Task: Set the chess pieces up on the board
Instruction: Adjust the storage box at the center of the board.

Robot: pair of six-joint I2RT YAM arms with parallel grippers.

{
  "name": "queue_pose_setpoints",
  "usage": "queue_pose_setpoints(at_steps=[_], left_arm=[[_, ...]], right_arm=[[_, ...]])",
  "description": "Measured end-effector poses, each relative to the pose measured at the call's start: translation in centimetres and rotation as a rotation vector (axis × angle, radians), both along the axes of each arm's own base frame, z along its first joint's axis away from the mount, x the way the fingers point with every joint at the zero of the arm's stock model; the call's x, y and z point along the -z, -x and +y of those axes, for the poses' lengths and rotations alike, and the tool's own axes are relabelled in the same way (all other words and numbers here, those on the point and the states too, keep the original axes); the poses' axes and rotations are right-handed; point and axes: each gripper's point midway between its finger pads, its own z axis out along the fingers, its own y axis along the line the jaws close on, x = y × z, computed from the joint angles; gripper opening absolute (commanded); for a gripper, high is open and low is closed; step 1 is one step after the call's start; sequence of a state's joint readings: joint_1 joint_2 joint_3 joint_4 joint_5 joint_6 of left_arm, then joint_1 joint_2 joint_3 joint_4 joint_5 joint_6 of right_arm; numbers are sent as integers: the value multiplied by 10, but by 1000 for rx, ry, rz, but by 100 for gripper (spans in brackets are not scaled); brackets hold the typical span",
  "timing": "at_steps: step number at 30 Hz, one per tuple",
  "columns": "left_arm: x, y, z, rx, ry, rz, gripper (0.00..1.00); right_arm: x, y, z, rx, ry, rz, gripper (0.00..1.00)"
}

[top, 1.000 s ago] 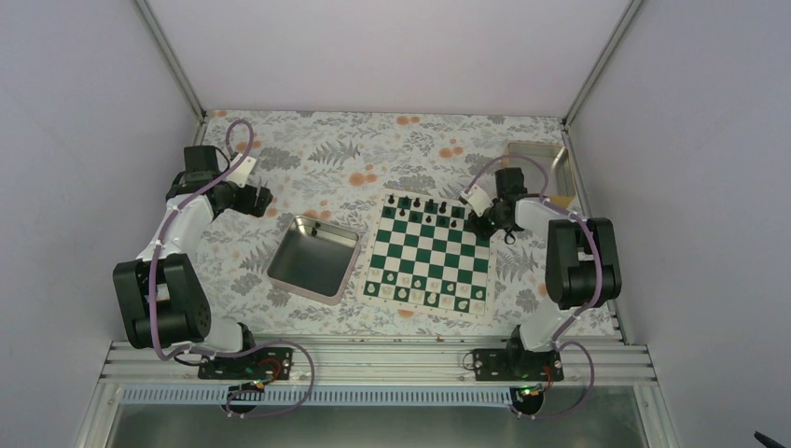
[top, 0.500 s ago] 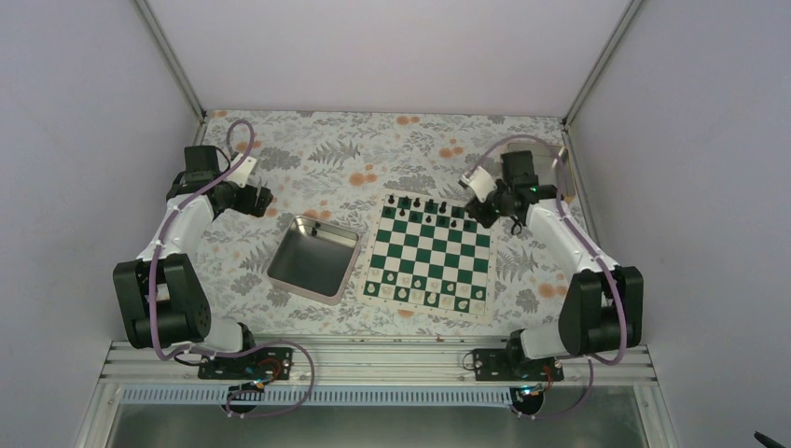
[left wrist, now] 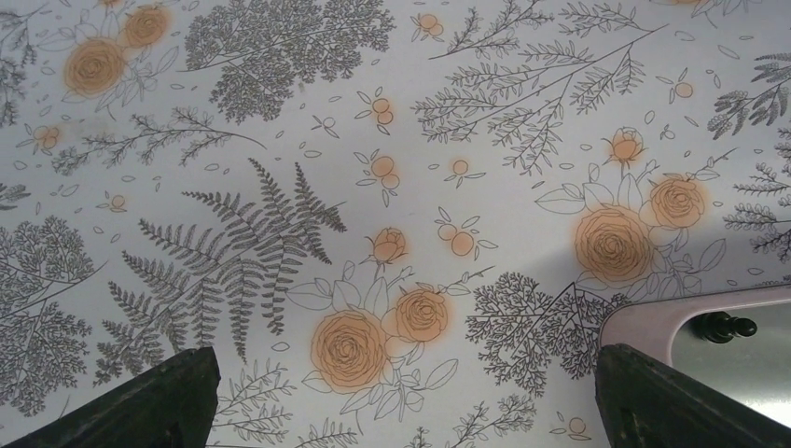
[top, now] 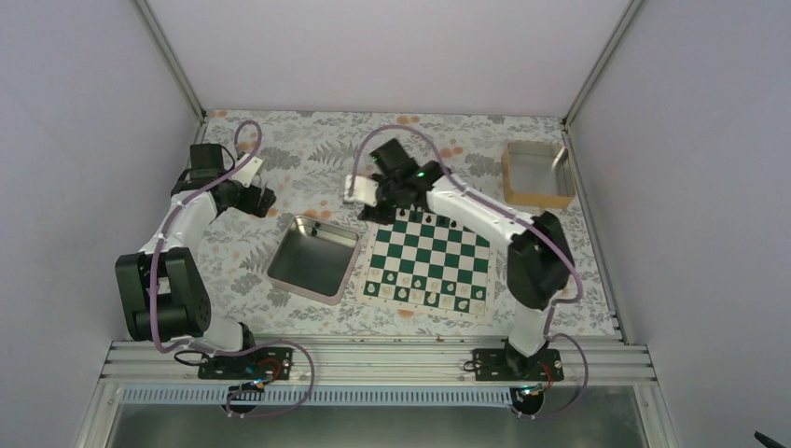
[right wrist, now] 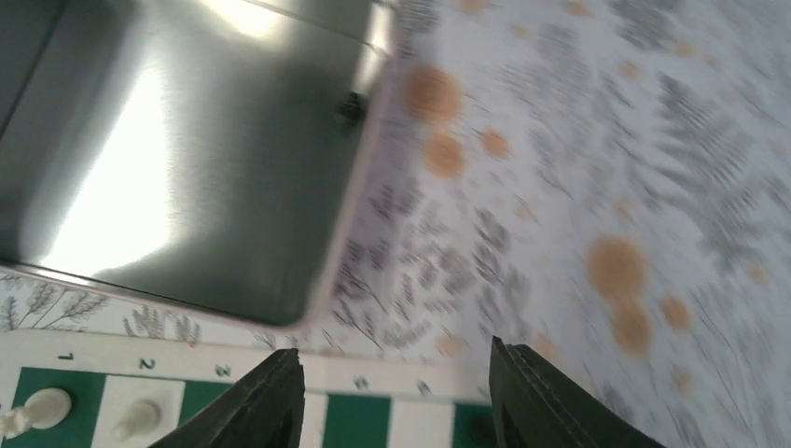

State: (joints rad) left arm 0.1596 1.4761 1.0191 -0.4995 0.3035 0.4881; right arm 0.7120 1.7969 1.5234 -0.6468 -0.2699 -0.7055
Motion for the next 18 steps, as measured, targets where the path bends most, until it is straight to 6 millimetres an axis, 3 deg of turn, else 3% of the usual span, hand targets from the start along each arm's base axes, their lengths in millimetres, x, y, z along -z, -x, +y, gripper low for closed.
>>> queue_pose_setpoints(at_steps=[5, 8, 13, 18], left_arm=[[-1, 0, 1, 3, -12, -4, 100], [-5, 1, 1, 7, -19, -12, 100], [-11, 6, 2, 9, -34, -28, 100], [-13, 12, 8, -7, -42, -31, 100]], right_arm=[[37, 35, 43, -246, 82, -50, 54], [45, 38, 57, -299, 115, -111, 53], [44, -6, 83, -256, 133, -137, 54], [46, -20, 91, -236, 151, -100, 53]])
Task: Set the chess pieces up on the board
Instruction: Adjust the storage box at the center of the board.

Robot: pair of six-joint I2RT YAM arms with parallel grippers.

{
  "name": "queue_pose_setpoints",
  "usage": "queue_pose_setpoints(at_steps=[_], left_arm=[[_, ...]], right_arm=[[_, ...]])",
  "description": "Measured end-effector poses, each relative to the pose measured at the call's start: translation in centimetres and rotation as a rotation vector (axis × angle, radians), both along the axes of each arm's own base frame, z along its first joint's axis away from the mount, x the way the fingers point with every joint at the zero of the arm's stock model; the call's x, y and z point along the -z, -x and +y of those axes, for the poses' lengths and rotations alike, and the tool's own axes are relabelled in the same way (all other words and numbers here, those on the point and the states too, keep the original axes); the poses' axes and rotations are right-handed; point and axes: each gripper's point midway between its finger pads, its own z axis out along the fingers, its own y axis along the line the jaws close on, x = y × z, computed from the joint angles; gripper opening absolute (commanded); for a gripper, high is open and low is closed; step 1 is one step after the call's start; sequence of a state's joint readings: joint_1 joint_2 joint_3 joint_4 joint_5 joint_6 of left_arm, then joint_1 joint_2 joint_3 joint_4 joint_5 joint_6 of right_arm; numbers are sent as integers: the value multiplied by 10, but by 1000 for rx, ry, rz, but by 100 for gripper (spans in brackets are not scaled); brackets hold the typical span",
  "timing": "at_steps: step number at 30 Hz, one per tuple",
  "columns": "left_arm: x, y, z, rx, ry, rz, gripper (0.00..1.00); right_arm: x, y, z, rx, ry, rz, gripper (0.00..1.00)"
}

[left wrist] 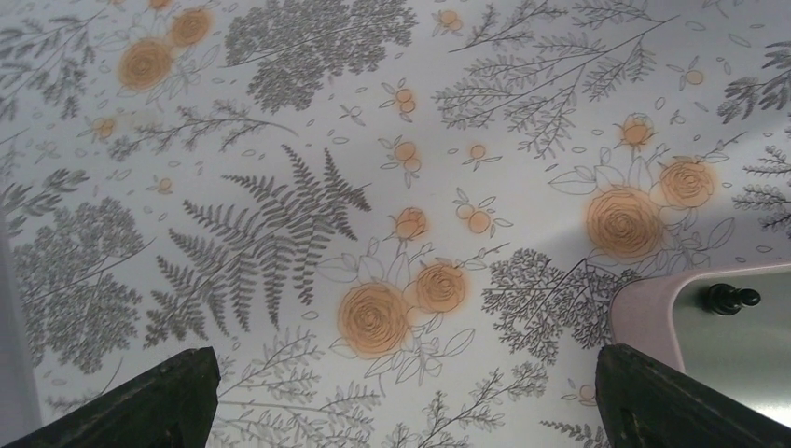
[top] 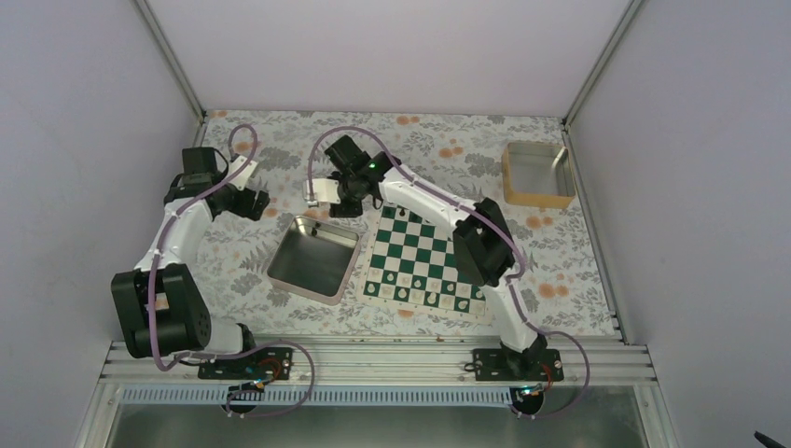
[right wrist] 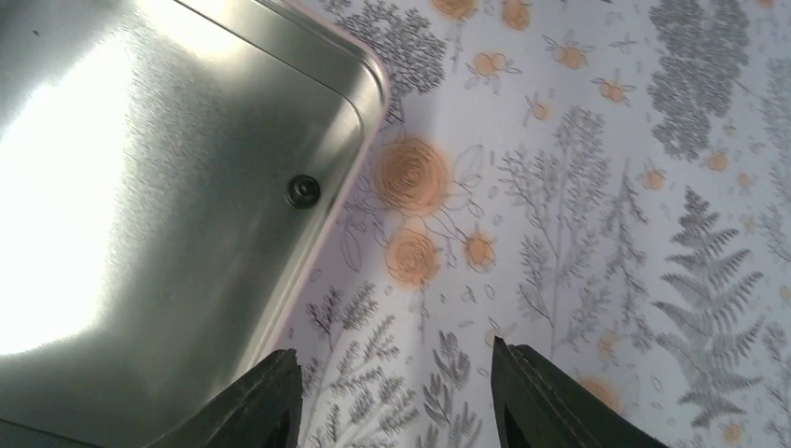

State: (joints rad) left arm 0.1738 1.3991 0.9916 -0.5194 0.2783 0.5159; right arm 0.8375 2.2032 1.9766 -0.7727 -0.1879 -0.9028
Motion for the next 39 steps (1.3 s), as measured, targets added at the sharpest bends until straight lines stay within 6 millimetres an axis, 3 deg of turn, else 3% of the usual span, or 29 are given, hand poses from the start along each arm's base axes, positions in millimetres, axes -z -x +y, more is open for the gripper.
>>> queue_pose_setpoints(at_steps=[4, 10, 18, 22, 34, 39], left_arm=[[-3, 5, 9, -27, -4, -7, 100], [-1, 16, 21, -49, -44, 11, 100], [-1, 29, 63, -174, -86, 38, 100], [-3, 35, 74, -210, -91, 48, 100], [-13, 39, 73, -211, -81, 27, 100], [-14, 39, 71, -204, -73, 23, 100]], right_arm=[[13, 11, 11, -12, 21, 28, 45], [33, 14, 9, -3, 77, 18, 44], [64, -6, -23, 75, 153, -1, 41], [74, -15, -38, 110, 185, -5, 39], [45, -17, -32, 111, 115, 48, 21], [43, -10, -28, 102, 107, 84, 22]])
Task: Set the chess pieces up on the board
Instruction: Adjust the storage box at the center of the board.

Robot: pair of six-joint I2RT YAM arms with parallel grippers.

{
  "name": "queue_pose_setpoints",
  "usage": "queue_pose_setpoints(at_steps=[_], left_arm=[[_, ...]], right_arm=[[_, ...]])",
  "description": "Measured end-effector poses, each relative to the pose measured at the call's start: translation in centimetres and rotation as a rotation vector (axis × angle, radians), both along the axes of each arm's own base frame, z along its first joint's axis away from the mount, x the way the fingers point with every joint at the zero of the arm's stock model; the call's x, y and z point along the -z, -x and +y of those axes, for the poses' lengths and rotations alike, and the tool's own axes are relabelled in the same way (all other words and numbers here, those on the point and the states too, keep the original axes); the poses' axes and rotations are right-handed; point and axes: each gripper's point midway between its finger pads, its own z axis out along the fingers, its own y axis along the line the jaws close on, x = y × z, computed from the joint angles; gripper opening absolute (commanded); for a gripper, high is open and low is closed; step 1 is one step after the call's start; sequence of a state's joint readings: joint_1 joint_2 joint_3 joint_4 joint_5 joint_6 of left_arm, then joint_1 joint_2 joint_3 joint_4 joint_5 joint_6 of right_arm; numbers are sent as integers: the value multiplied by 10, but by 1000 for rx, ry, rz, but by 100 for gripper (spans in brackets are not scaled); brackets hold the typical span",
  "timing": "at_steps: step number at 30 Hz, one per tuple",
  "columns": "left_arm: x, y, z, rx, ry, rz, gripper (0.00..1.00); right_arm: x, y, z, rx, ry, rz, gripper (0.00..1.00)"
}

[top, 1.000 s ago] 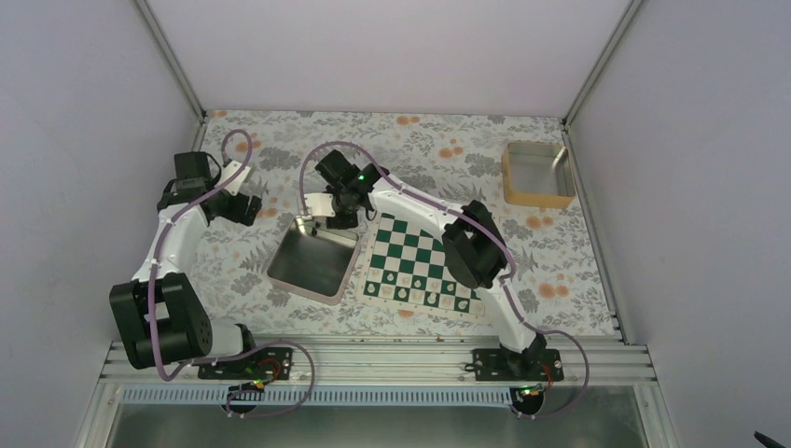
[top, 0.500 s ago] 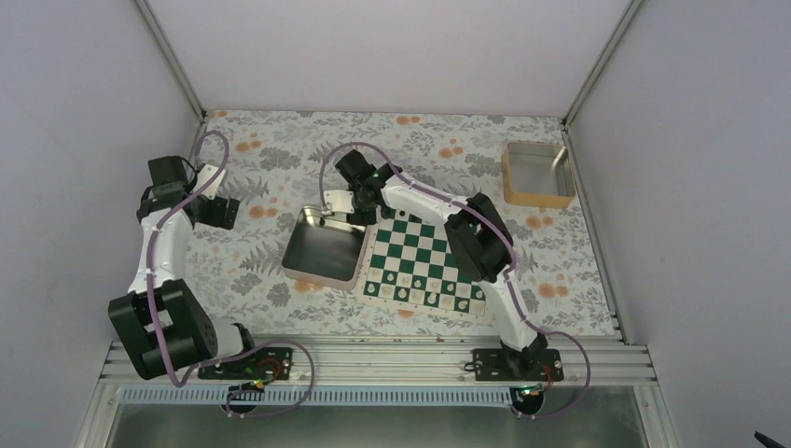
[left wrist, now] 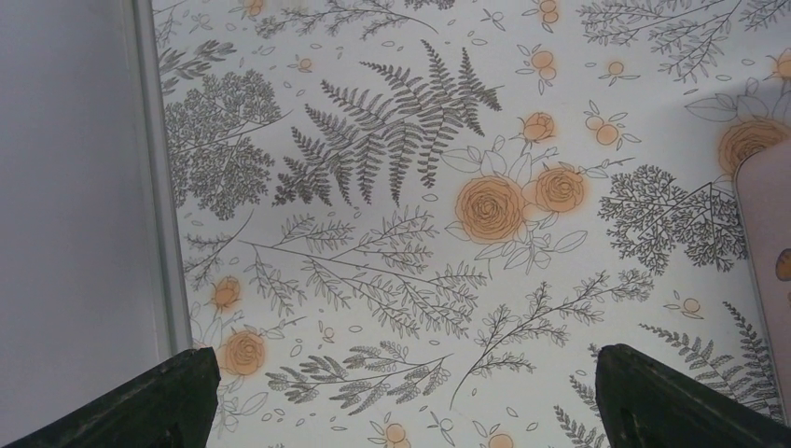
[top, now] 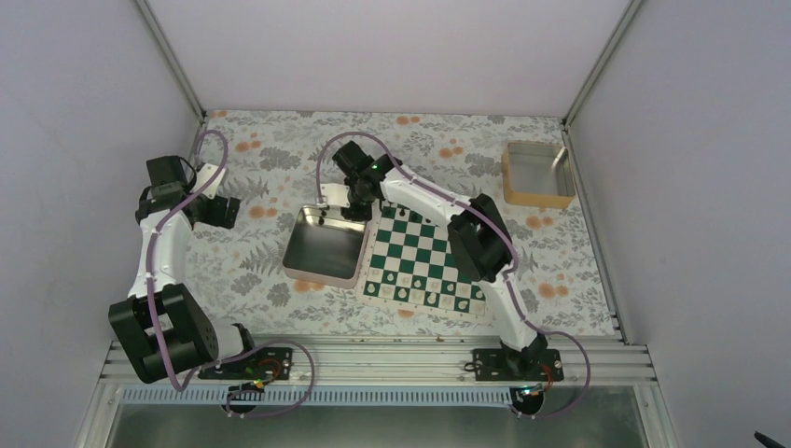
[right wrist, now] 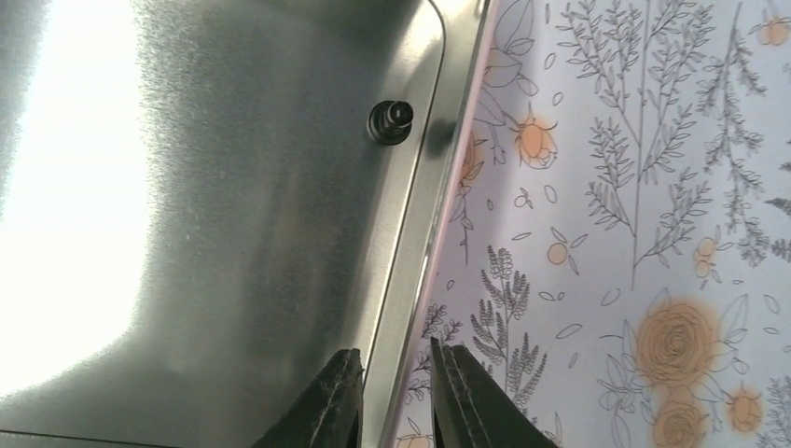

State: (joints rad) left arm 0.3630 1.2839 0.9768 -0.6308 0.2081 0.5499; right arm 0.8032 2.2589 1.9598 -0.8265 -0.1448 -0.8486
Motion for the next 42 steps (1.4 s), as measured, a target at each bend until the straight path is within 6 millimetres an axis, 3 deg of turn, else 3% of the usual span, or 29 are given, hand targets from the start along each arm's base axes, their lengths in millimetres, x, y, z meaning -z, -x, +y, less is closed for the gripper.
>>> queue_pose_setpoints(at_steps=[16, 21, 28, 35, 42], left_arm=[[0, -4, -10, 37, 53, -15, 100], [4, -7, -13, 50, 70, -13, 100], [12, -18, -12, 71, 90, 11, 100], [3, -31, -10, 88, 78, -29, 100], [1, -36, -8, 100, 62, -51, 100]], right_arm=[[19, 1, 9, 21, 15, 56, 26], [20, 0, 10, 30, 18, 59, 16], [15, -6, 17, 36, 0, 47, 12], [25, -5, 41, 7, -5, 34, 9], [27, 13, 73, -46, -20, 17, 4]])
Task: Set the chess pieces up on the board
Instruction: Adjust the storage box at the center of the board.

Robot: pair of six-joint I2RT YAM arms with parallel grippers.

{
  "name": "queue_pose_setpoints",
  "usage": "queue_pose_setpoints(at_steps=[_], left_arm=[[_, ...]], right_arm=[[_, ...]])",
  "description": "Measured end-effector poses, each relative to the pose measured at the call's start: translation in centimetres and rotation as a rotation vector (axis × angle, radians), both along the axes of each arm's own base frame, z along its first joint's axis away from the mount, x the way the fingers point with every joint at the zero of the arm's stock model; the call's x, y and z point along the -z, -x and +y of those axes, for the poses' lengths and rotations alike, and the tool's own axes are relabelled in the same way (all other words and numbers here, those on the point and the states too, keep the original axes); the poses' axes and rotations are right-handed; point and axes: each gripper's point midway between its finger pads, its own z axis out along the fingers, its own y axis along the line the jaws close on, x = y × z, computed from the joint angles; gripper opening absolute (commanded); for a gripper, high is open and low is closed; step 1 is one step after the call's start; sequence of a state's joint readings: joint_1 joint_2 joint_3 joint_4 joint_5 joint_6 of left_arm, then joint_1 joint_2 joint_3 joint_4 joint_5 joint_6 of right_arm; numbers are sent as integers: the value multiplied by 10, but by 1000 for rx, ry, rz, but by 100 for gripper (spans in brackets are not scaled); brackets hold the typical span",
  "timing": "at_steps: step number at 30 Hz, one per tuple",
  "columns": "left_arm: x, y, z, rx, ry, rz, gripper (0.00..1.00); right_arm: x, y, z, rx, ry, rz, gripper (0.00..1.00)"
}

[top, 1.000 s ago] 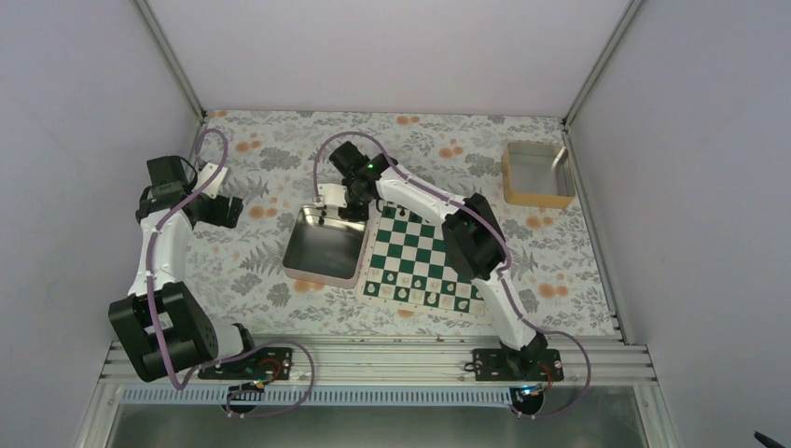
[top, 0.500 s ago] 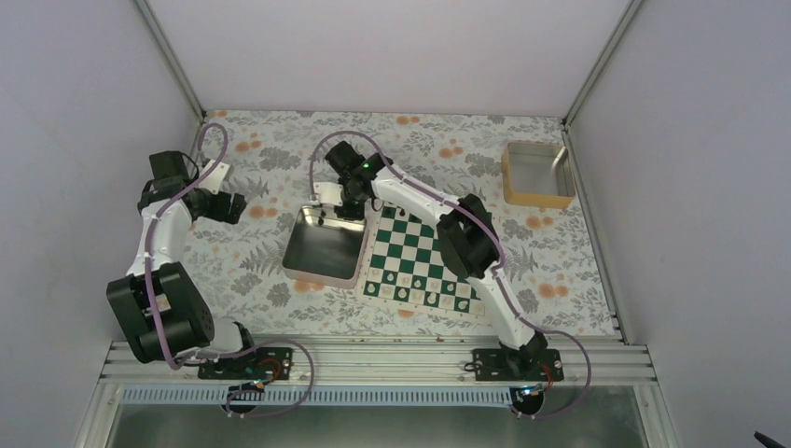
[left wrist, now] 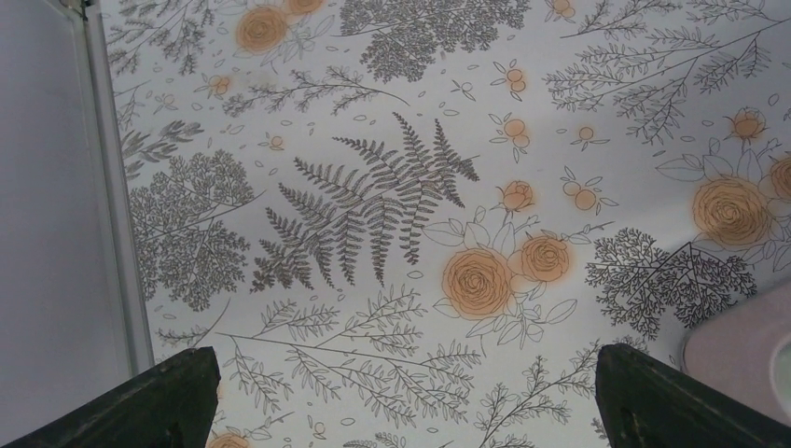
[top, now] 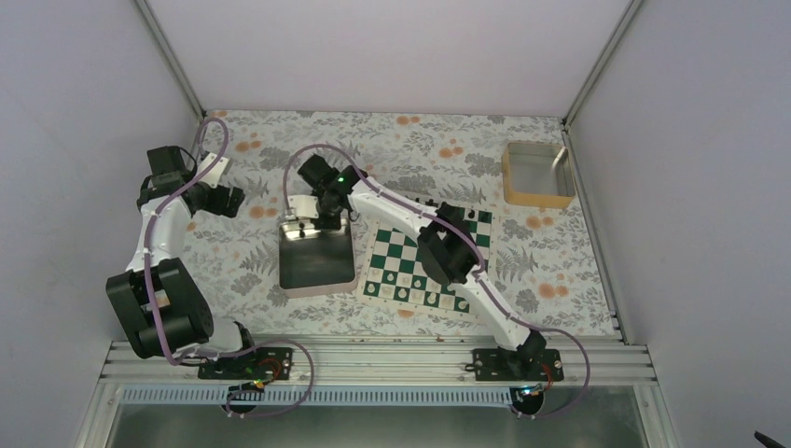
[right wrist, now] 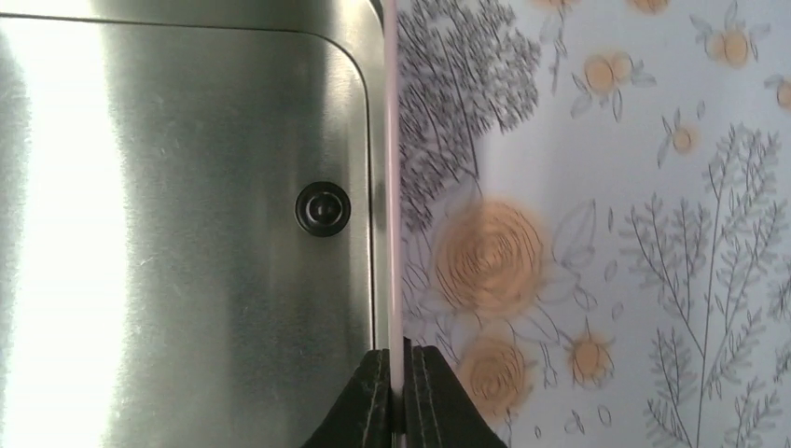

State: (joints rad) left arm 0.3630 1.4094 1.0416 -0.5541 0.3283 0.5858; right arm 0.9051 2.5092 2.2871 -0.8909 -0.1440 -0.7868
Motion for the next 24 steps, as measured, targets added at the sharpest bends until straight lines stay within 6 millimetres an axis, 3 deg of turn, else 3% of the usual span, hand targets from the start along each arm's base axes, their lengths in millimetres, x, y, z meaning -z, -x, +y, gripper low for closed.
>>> queue_pose_setpoints(at_steps=[9, 12, 24], left_arm=[[8, -5, -3, 21, 20, 6, 100], [8, -6, -4, 30, 26, 1, 100], [6, -11, -9, 55, 45, -22, 100]], right_arm=[[-9, 24, 34, -87, -51, -48, 4], [-12, 30, 44, -121, -71, -72, 9], [-26, 36, 84, -349, -143, -282, 3]])
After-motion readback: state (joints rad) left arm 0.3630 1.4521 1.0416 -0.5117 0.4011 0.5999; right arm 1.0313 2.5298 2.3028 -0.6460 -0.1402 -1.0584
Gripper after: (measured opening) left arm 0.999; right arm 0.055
